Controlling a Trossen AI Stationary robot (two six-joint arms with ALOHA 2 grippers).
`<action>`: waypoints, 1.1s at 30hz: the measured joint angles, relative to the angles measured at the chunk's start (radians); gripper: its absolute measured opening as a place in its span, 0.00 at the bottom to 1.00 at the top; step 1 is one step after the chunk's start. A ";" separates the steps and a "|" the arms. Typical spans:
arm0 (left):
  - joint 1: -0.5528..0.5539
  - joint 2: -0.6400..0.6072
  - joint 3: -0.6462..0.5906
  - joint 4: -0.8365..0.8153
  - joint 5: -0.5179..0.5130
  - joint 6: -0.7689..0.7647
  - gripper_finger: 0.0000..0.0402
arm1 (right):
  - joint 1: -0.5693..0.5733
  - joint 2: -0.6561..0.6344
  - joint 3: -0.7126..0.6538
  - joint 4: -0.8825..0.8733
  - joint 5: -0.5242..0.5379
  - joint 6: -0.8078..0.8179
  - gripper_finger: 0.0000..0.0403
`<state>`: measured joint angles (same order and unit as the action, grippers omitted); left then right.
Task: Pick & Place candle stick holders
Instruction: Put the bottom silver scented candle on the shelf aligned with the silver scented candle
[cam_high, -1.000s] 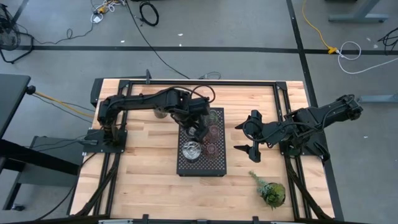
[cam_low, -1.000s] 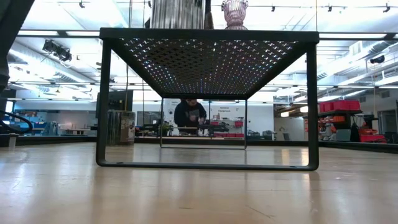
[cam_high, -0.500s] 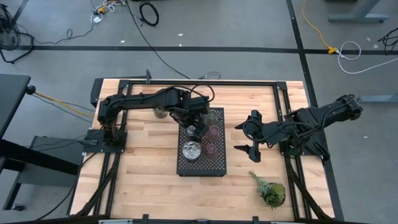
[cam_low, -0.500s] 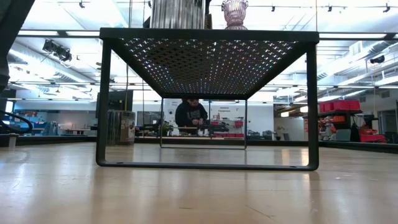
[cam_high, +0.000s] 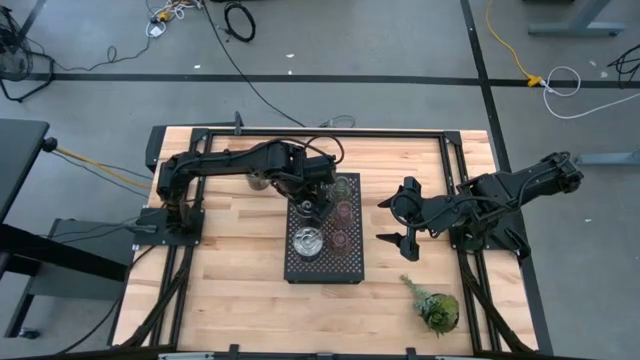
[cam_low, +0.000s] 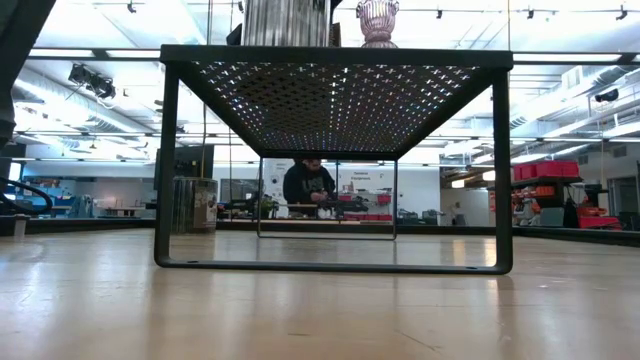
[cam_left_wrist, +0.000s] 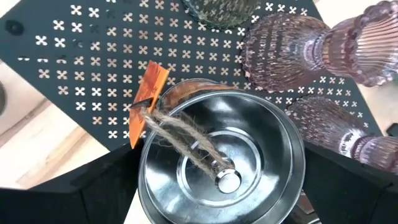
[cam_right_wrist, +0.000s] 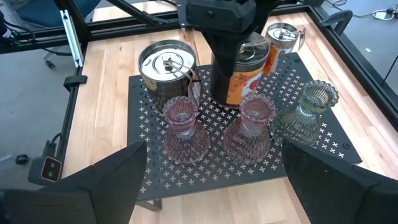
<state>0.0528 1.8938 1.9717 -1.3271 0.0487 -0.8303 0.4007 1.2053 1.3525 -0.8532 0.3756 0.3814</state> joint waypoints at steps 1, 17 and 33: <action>0.000 0.000 0.000 -0.005 -0.003 0.000 1.00 | 0.000 0.000 0.000 0.000 0.000 -0.002 0.91; 0.000 0.000 0.000 -0.010 -0.030 0.005 1.00 | 0.000 0.000 0.000 0.000 0.000 -0.003 0.91; 0.000 -0.001 0.000 -0.009 0.002 0.007 1.00 | 0.000 0.000 0.000 0.000 0.000 -0.003 0.91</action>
<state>0.0532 1.8927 1.9717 -1.3360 0.0511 -0.8234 0.4010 1.2053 1.3525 -0.8532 0.3759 0.3786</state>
